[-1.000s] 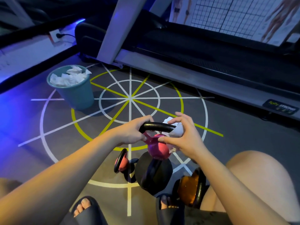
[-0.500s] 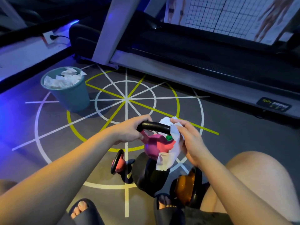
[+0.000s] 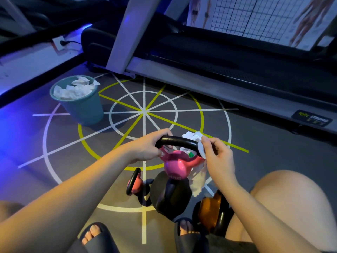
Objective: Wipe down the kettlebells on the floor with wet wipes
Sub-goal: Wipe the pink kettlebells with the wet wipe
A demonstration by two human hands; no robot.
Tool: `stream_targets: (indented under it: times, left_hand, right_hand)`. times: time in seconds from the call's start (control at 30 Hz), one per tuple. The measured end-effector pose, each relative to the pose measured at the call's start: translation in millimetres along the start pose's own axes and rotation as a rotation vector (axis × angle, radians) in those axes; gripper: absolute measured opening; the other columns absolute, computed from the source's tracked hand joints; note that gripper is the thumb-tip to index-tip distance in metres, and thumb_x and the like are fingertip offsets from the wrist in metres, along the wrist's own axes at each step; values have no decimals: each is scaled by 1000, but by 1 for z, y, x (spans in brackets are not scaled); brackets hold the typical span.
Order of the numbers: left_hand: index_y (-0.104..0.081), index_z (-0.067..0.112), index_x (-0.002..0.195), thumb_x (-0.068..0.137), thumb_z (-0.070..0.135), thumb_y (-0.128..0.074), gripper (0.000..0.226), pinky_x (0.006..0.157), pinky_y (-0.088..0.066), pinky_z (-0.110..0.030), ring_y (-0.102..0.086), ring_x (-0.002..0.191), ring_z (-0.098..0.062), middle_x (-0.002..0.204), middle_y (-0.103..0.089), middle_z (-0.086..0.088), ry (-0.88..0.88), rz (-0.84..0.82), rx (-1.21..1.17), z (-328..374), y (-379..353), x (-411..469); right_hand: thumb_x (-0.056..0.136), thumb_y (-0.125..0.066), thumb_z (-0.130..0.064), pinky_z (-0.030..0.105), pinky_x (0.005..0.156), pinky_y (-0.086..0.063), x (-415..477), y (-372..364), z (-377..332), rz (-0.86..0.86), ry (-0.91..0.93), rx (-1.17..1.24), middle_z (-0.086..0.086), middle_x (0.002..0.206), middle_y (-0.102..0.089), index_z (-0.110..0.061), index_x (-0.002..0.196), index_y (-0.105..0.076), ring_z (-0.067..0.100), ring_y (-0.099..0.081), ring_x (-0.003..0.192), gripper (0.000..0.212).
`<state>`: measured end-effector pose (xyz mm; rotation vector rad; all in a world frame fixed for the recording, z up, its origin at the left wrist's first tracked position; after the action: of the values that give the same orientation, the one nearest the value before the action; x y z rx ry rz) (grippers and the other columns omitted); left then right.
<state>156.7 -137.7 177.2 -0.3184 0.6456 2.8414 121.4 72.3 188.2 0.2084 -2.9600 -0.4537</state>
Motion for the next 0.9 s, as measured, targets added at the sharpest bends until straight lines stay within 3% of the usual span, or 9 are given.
stream_targets:
  times: [0.07,0.17,0.23,0.3,0.37,0.43,0.57,0.8,0.9]
  left_hand:
    - [-55,18,103,84,-16,-61,39,91,-57,-38,-66,103,-11,108,-66,-8,6,2,-7,-1,1,0]
    - [-55,19,101,83,-13,-63,39,95,-56,-49,-65,108,-20,110,-65,-11,10,-14,-22,-5,4,-2]
    - [-56,18,103,83,-12,-64,37,95,-55,-55,-64,111,-25,112,-65,-13,16,-20,-33,-7,5,-3]
    - [-56,17,104,83,-13,-63,37,95,-56,-54,-65,111,-24,113,-65,-13,20,-24,-31,-6,5,-3]
    - [-56,16,104,84,-14,-62,36,94,-57,-48,-65,111,-21,113,-66,-12,23,-30,-30,-3,3,-1]
    - [-56,12,105,86,-16,-60,34,89,-59,-37,-66,109,-17,112,-66,-11,24,-28,-31,-1,0,0]
    - [-55,9,109,87,-18,-58,35,78,-56,-21,-67,107,-13,112,-66,-12,30,-16,-45,0,0,0]
    - [-57,16,106,84,-15,-64,38,94,-58,-46,-66,112,-13,112,-68,-5,49,-8,-83,-11,4,-1]
    - [-56,16,107,85,-16,-63,39,93,-59,-45,-66,112,-12,112,-69,-6,55,-1,-98,-9,2,-3]
  right_hand:
    - [102,-54,-23,19,67,-45,-4,-3,-5,-158,1,-18,-3,81,-68,-26,96,-69,7,-64,77,17]
    - [98,-52,-2,23,95,-47,-9,-6,-6,-540,-21,-42,-15,117,-69,-34,128,-56,1,-62,112,44]
    - [92,-56,1,32,97,-50,-13,-5,-2,-759,28,-205,-11,124,-65,-43,146,-36,5,-63,109,72]
    - [87,-56,1,38,95,-50,-9,-3,8,-831,54,-367,-5,121,-66,-55,149,-19,13,-65,99,91]
    - [89,-56,2,25,101,-44,0,1,12,-759,78,-423,-20,127,-64,-59,146,-27,0,-62,113,89]
    - [91,-62,0,35,101,-50,11,7,12,-628,137,-448,-24,121,-67,-54,133,-54,-3,-61,116,68]
    - [93,-66,-6,37,85,-58,26,28,9,-438,82,-353,-16,92,-76,-42,98,-76,6,-72,86,37]
    - [95,-53,-27,30,71,-42,42,71,26,424,-299,-85,-4,91,-66,-21,96,-61,24,-63,92,10]
    - [94,-50,-28,34,71,-48,36,55,29,377,-385,-48,6,98,-68,-18,95,-59,24,-63,88,13]
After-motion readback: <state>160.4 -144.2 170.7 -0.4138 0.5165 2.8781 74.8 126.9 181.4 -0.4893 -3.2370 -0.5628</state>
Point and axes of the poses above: each hand's wrist, its own x-axis towards the middle knuckle, its own y-axis out of the back of the hand, z = x × y, the point moved 7 cm from there along x, towards the middle knuckle
